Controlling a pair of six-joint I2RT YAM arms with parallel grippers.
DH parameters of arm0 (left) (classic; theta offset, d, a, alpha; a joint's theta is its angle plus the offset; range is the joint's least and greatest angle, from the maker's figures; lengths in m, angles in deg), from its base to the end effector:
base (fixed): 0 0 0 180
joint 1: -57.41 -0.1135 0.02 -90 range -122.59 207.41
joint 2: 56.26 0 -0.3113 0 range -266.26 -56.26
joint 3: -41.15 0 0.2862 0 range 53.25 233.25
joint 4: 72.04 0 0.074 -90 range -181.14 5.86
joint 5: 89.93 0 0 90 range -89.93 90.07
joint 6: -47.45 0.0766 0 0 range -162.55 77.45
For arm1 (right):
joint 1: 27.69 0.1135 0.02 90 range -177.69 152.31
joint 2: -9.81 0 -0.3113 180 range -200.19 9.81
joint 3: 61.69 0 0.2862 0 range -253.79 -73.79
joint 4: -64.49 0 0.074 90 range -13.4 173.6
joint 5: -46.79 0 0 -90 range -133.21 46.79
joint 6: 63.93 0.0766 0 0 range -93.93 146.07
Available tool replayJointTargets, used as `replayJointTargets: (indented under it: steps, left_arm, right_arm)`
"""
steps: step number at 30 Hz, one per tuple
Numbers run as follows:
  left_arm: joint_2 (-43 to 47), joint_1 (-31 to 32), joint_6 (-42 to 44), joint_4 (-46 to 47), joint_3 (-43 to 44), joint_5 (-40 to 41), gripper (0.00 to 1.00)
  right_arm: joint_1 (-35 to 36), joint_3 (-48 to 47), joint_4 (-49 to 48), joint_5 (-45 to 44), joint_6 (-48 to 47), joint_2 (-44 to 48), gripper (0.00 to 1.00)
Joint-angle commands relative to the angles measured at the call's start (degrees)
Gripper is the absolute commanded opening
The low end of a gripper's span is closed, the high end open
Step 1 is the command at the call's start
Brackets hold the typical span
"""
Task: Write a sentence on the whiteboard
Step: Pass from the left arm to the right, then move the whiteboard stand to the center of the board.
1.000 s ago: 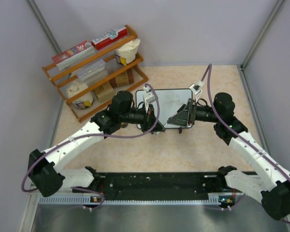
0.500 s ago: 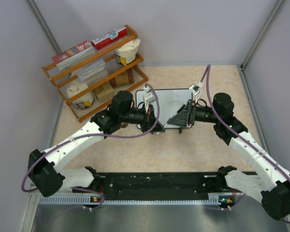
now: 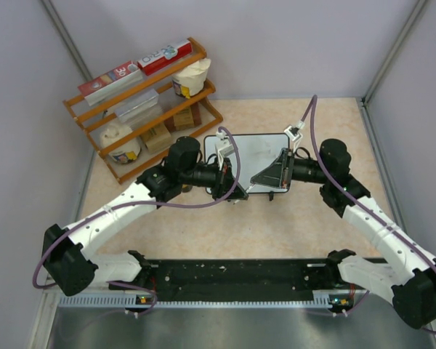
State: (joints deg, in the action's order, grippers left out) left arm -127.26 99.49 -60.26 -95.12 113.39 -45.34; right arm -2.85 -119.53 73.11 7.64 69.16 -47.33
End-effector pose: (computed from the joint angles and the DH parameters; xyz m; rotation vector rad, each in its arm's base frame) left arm 0.2035 -0.2572 0.3665 0.9948 1.8718 -1.4276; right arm 0.2096 0.1625 0.3616 -0.4496 1.8937 1.5837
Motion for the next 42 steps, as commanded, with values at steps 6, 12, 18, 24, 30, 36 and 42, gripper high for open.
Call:
replayJointTargets:
  steps: [6,12,18,24,30,36,42]
  left_arm:
    - [1.0,-0.2,0.7,0.3,-0.5,5.8,0.36]
    - [2.1,-0.5,-1.3,-0.2,-3.1,13.2,0.76]
    - [0.9,-0.6,-3.4,-2.3,-6.3,25.0,0.82]
    - [-5.3,-0.6,-8.5,-4.3,-7.6,33.4,0.83]
    - [-15.7,1.3,-11.7,-2.9,-7.0,41.9,0.73]
    - [-21.8,1.9,-14.2,1.6,-7.3,44.9,0.6]
    - [-25.6,4.2,-15.9,3.5,-7.8,50.9,0.58]
  right_arm:
    - [0.6,-0.8,3.4,-3.6,-5.2,1.7,0.0]
    - [0.6,-0.8,12.1,-16.3,-8.5,4.5,0.0]
    - [0.6,0.3,19.5,-34.4,-10.4,10.5,0.0]
    - [0.6,1.3,21.9,-41.0,-10.9,13.9,0.0]
    - [0.5,1.3,23.4,-43.0,-11.3,14.8,0.0]
    - [0.6,1.2,24.1,-43.9,-11.7,15.4,0.0]
    - [0.6,1.3,24.2,-44.7,-11.9,15.4,0.0]
